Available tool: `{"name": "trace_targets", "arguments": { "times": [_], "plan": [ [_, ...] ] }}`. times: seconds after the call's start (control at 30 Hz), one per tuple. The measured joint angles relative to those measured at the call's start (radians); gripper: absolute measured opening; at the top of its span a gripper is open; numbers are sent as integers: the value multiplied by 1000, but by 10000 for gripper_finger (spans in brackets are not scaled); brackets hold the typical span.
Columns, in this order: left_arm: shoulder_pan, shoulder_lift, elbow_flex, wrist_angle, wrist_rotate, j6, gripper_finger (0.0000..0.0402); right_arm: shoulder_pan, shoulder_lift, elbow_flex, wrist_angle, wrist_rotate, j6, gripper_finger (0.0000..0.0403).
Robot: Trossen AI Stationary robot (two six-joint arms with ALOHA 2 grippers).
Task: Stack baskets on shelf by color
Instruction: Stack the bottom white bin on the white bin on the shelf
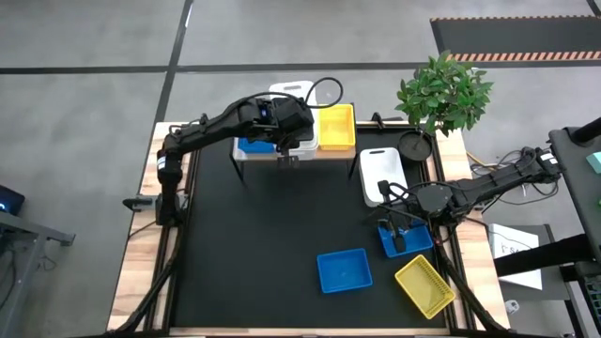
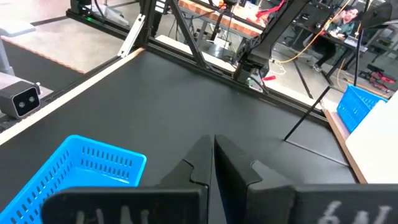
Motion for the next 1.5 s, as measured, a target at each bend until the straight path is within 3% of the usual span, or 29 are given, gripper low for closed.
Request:
{"name": "trace_targets", "arguments": {
  "times": [1.23,1.5],
  "plan": [
    [0,0,-1,2,29,16,1,0,0,0,-4,-1,25,11],
    [2,-1,-1,5,47,29,61,0,0,0,-4,-1,26,11]
  ]
}}
